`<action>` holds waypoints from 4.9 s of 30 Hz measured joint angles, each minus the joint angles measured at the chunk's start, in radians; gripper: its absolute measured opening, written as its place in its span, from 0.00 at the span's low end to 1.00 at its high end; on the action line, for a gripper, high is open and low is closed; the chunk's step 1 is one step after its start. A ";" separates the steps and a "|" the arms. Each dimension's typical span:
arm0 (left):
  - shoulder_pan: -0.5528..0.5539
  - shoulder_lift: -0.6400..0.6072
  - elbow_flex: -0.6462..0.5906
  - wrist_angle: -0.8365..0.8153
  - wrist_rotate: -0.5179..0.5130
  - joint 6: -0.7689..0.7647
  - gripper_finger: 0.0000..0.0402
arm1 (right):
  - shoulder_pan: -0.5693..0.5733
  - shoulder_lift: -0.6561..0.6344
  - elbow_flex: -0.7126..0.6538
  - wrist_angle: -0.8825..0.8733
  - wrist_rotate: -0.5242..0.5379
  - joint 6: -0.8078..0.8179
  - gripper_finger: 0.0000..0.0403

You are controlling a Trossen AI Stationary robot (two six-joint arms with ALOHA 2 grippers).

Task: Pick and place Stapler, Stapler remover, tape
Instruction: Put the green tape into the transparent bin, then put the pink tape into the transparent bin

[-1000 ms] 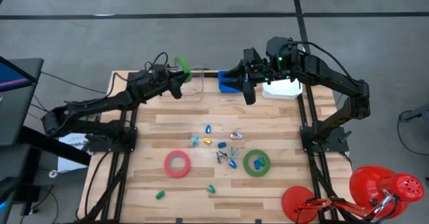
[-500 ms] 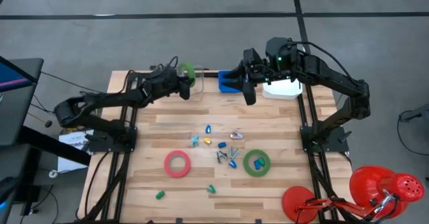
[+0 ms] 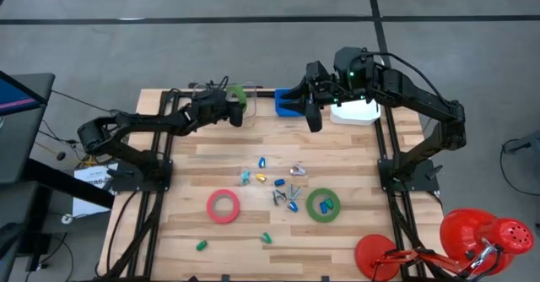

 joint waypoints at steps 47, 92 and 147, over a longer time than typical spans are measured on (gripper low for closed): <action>-0.076 -0.260 0.000 -0.056 0.302 0.069 0.58 | -0.039 0.000 0.000 -0.090 0.000 0.000 0.31; -0.656 -0.279 0.254 -1.100 0.174 0.081 0.65 | -0.038 0.000 0.000 -0.125 0.000 0.000 0.31; -0.877 0.095 0.182 -1.126 0.084 -0.012 0.40 | -0.030 0.000 0.000 -0.148 0.000 -0.027 0.31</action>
